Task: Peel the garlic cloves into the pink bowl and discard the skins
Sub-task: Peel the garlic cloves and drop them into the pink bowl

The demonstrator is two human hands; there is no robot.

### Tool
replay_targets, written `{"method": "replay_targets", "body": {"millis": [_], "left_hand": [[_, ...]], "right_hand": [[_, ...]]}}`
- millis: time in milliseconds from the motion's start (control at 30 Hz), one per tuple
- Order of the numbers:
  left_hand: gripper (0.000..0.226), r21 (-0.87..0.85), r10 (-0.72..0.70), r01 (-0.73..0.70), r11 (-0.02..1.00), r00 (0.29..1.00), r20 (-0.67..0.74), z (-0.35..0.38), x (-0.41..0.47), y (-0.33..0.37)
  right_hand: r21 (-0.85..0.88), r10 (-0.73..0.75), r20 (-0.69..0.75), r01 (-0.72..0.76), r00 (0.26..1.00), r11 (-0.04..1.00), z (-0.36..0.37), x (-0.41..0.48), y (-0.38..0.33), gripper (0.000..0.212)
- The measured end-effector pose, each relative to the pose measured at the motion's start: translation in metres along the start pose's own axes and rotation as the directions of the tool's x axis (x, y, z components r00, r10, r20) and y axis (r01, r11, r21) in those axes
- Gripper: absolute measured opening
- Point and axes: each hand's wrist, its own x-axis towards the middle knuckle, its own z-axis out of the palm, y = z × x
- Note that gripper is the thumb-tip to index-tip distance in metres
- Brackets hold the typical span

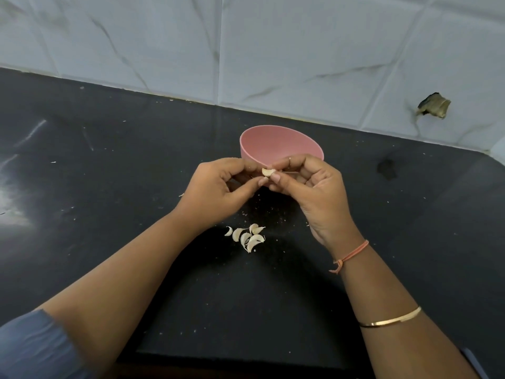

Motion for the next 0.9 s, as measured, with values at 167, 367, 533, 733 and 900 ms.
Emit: {"method": "replay_targets", "body": {"millis": [167,367,533,733,900], "left_hand": [[0.021,0.000,-0.040,0.040,0.999,0.999,-0.009,-0.0010,0.0001,0.0037],[0.018,-0.007,-0.066,0.066,0.998,0.997,-0.048,-0.0004,0.0010,0.0017],[0.020,0.007,-0.038,0.039,0.999,0.997,-0.065,-0.0004,0.0011,-0.0005],[0.019,0.055,0.014,-0.012,0.998,1.000,-0.028,0.0000,0.0014,0.0007],[0.018,0.052,-0.033,0.031,0.998,0.999,0.022,0.0003,0.0006,-0.0012]], "right_hand": [[-0.130,-0.031,-0.006,0.030,1.000,0.991,-0.0012,0.0005,0.0023,0.020],[-0.127,0.079,0.001,-0.078,0.997,0.989,-0.0004,-0.0012,0.0020,0.014],[0.070,0.255,-0.007,-0.254,0.967,0.965,0.0006,-0.0016,-0.0010,0.006],[0.110,0.317,-0.013,-0.314,0.948,0.943,-0.0007,-0.0012,-0.0026,0.005],[0.103,0.364,0.018,-0.364,0.931,0.926,-0.0042,-0.0020,-0.0036,0.014]]}}
